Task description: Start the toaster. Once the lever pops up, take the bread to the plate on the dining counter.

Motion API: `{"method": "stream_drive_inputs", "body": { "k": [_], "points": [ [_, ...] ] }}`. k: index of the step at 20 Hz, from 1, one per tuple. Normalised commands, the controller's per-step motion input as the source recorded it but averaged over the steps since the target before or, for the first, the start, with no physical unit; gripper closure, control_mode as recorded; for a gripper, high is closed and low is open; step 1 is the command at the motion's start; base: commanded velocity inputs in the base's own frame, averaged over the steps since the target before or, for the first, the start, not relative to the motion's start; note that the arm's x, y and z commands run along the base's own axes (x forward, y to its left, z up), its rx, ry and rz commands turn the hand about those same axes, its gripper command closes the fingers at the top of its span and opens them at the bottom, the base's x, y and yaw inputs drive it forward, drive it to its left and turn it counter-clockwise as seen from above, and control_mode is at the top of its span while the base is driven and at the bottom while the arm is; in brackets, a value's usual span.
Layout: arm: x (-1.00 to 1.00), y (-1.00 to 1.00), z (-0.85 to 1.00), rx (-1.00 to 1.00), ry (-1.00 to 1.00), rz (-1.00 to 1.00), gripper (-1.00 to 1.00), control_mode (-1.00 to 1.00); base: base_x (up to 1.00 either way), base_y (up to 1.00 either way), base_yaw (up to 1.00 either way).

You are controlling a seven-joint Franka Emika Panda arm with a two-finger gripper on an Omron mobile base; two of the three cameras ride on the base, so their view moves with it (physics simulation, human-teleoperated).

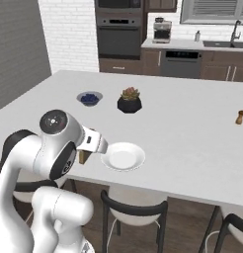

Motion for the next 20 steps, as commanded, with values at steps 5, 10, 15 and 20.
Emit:
{"method": "stream_drive_inputs", "body": {
  "k": [5, 10, 15, 20],
  "points": [
    [0.0, 0.0, 0.0, 0.0, 0.0, 0.0, 1.0, 1.0, 0.21, 0.04, 0.0],
    [0.0, 0.0, 0.0, 0.0, 0.0, 0.0, 1.0, 1.0, 0.0, 0.0, 0.0],
    [0.12, 0.01, 0.0, 0.0, 0.03, 0.0, 1.0, -1.0, 0.0, 0.0, 0.0],
    [0.59, 0.05, 0.0, -0.01, 0.12, 0.0, 1.0, -1.0, 0.0, 0.0, 0.0]
  ]
}}
